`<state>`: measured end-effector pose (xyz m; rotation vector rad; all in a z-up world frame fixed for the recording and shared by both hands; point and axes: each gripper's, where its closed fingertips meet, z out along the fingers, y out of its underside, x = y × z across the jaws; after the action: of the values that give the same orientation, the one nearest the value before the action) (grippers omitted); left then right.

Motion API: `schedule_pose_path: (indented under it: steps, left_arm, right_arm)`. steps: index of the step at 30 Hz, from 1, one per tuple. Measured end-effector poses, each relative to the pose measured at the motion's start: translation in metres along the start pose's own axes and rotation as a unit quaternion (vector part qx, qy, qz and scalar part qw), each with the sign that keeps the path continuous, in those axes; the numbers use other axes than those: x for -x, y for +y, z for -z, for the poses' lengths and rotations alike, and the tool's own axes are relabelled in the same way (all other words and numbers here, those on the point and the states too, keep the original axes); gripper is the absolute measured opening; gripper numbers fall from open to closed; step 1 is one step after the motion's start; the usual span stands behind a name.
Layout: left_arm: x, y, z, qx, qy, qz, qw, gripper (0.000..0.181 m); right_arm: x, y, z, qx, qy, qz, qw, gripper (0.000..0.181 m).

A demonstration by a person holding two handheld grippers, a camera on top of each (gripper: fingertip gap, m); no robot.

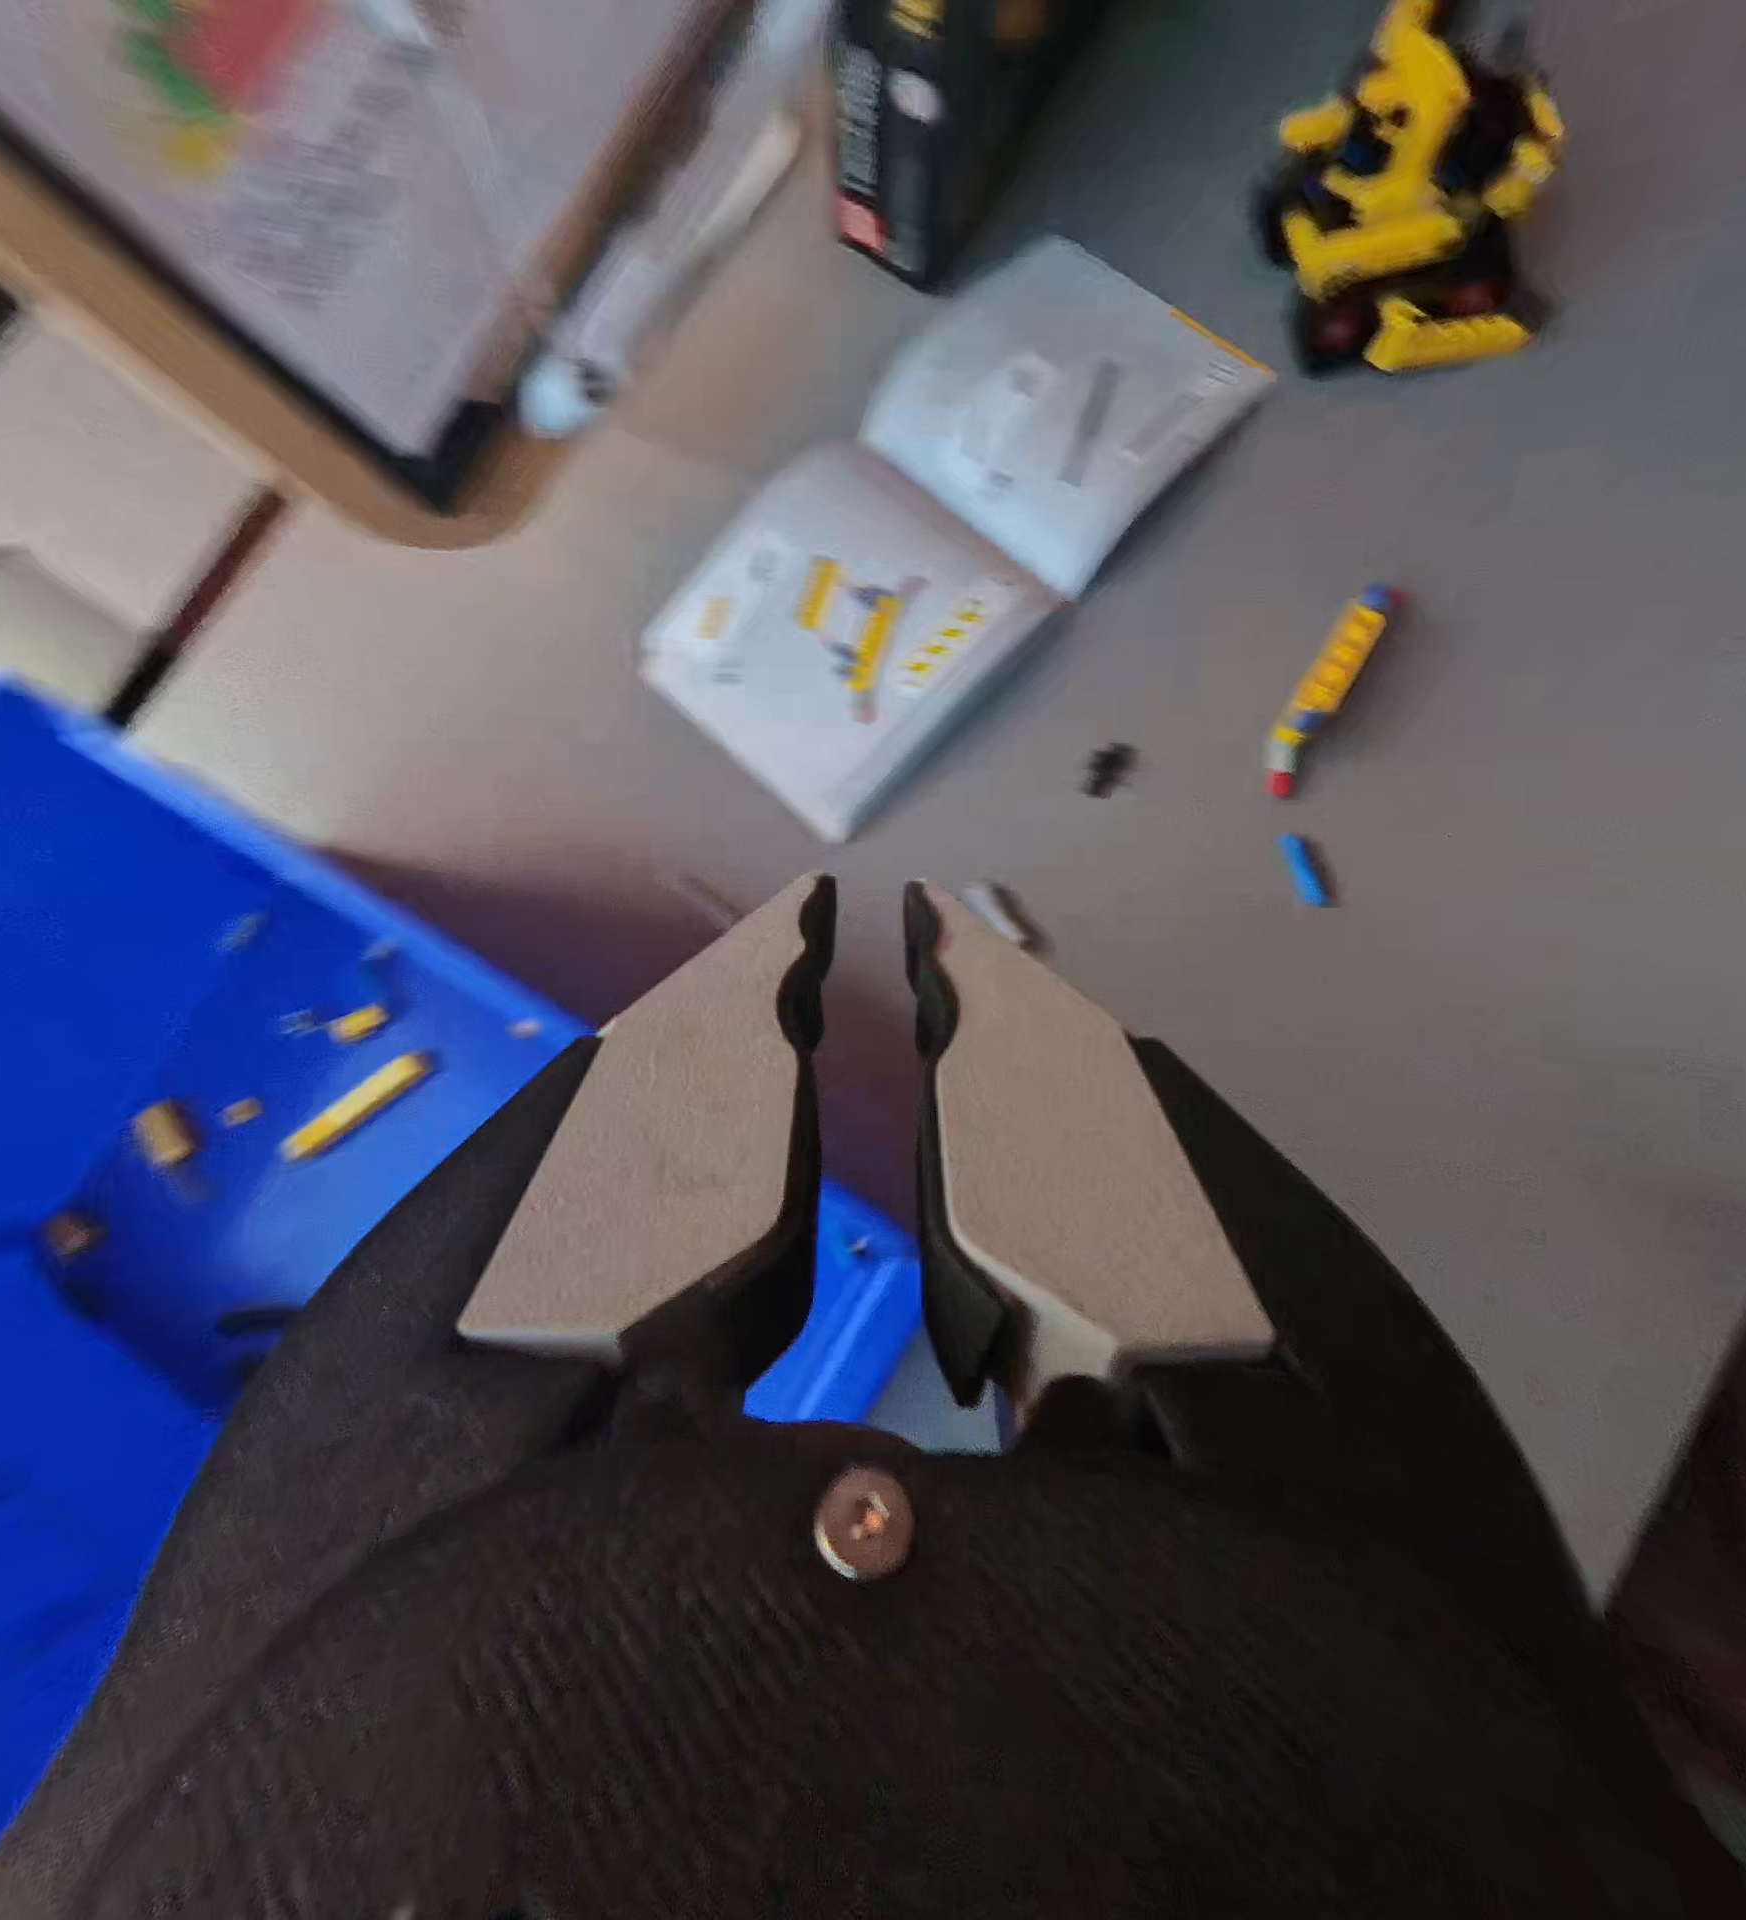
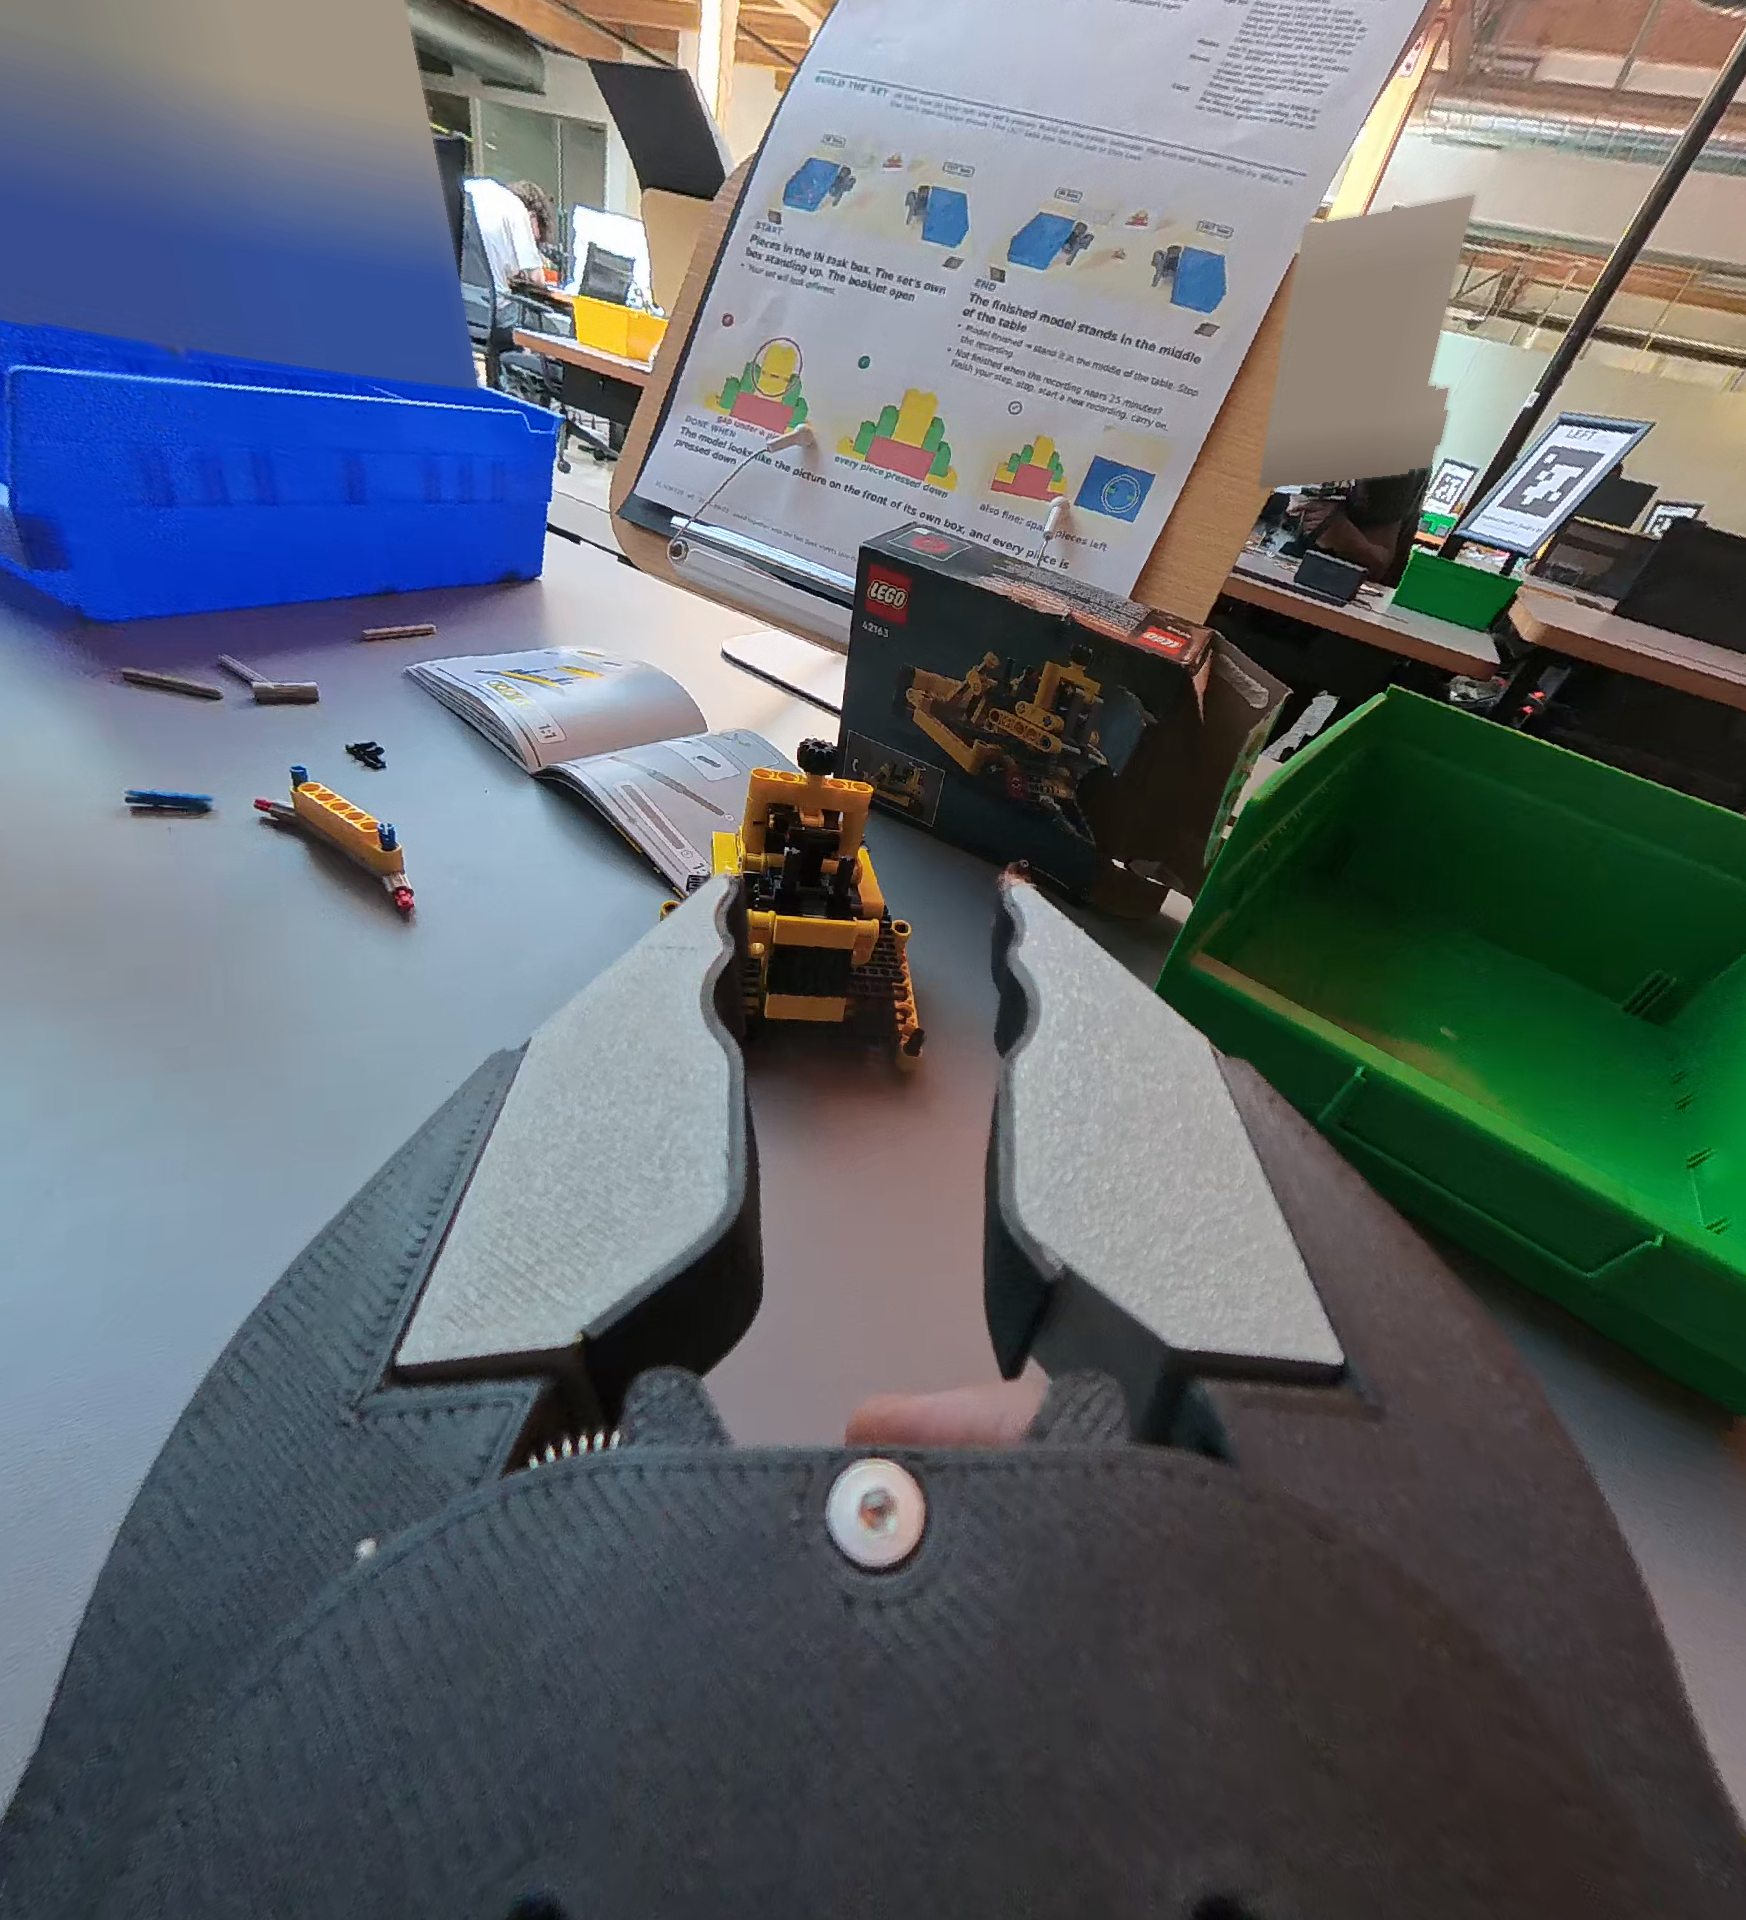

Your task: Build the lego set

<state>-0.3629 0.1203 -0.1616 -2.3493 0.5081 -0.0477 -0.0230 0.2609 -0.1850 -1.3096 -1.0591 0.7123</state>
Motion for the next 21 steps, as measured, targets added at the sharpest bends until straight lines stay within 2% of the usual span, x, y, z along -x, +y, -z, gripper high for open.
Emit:
schedule_pose_path:
  steps: [1,4,8,11,14,19,21]
  left_arm:
    - [0.034,-0.001,0.015,-0.013,-0.037,0.023,0.999,0.011]
    - [0.113,0.021,0.030,0.007,-0.064,0.122,0.991,0.018]
    - [0.173,0.058,-0.008,0.048,-0.055,0.221,0.973,0.017]
    - [0.180,0.079,-0.051,0.087,-0.028,0.244,0.965,0.019]
    - [0.175,0.088,-0.082,0.117,-0.001,0.217,0.969,0.020]
    - [0.176,0.090,-0.101,0.123,0.004,0.217,0.968,0.020]
    - [0.182,0.096,-0.105,0.134,-0.015,0.214,0.968,0.011]
  right_arm:
    - [0.000,0.000,0.000,0.001,0.000,-0.001,1.000,0.043]
    - [-0.001,0.003,-0.003,0.008,0.001,-0.001,1.000,0.043]
    - [-0.004,0.007,-0.006,0.022,0.012,0.007,1.000,0.043]
    - [-0.005,0.011,-0.008,0.035,0.023,0.013,0.999,0.043]
    - [-0.006,0.016,-0.009,0.049,0.027,0.015,0.998,0.043]
    - [-0.006,0.020,-0.012,0.063,0.032,0.022,0.997,0.043]
    - [-0.006,0.021,-0.012,0.065,0.032,0.021,0.997,0.044]
